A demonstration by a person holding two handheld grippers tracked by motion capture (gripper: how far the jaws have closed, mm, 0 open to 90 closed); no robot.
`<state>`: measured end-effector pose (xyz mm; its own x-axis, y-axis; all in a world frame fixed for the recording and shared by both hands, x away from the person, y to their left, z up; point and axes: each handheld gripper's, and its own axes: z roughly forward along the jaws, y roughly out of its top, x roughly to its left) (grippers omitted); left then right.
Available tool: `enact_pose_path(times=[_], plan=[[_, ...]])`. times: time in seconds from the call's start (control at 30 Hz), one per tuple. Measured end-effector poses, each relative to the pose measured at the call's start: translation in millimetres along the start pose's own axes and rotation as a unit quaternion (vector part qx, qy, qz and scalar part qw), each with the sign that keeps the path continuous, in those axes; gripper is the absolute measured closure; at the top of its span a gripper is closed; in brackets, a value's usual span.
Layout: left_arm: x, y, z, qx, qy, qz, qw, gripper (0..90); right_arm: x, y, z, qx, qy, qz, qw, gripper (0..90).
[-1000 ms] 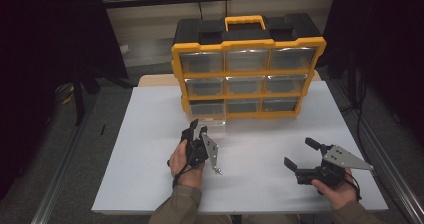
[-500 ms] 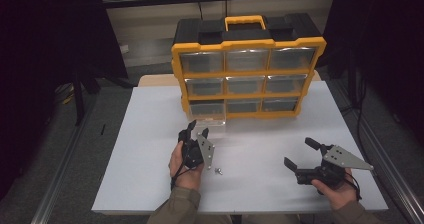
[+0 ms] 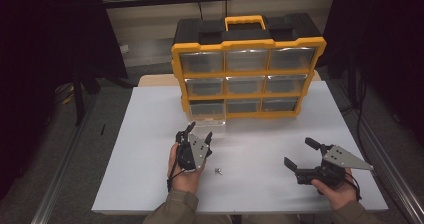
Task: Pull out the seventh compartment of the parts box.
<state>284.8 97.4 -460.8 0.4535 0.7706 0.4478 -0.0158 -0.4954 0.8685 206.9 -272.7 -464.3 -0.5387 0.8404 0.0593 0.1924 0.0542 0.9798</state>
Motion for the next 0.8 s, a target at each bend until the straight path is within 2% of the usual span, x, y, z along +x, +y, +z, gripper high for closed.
enact_pose_path(times=[0.2, 0.3, 0.33, 0.47, 0.5, 0.53, 0.63, 0.67, 0.8], plan=[[5.4, -0.5, -1.6, -0.005, -0.021, -0.042, 0.9989, 32.9, -0.8, -0.3, 0.5, 0.001, -0.001, -0.003, 1.0000, 1.2], [8.5, -0.1, -3.2, -0.011, -0.032, -0.058, 0.9977, 30.0, -0.9, -0.3, 0.7, 0.001, -0.001, -0.004, 1.0000, 1.2], [8.7, -0.1, -3.5, -0.012, -0.039, -0.071, 0.9967, 28.5, -0.9, -0.3, 0.7, 0.002, -0.002, -0.002, 1.0000, 1.1], [11.7, -0.8, -4.4, -0.017, -0.055, -0.091, 0.9942, 25.6, -0.6, -0.5, 1.3, 0.005, 0.000, -0.002, 1.0000, 0.9], [13.9, -0.9, -5.2, -0.011, -0.060, -0.089, 0.9941, 24.8, -0.6, -0.8, 1.3, 0.003, 0.000, -0.003, 1.0000, 0.9], [13.7, -1.2, -4.8, -0.021, -0.062, -0.100, 0.9928, 23.6, -0.5, -0.8, 0.8, 0.004, -0.001, -0.004, 1.0000, 0.9], [16.6, -0.8, -6.2, -0.020, -0.080, -0.104, 0.9912, 20.6, -1.0, -1.1, -0.1, 0.002, 0.000, -0.003, 1.0000, 0.7], [17.7, -0.5, -6.7, -0.021, -0.090, -0.108, 0.9899, 20.0, -0.9, -1.3, -0.4, 0.003, 0.000, -0.002, 1.0000, 0.7], [19.4, -0.5, -8.7, -0.028, -0.107, -0.128, 0.9856, 17.2, -1.2, -1.5, -0.7, 0.002, -0.002, -0.004, 1.0000, 0.7]])
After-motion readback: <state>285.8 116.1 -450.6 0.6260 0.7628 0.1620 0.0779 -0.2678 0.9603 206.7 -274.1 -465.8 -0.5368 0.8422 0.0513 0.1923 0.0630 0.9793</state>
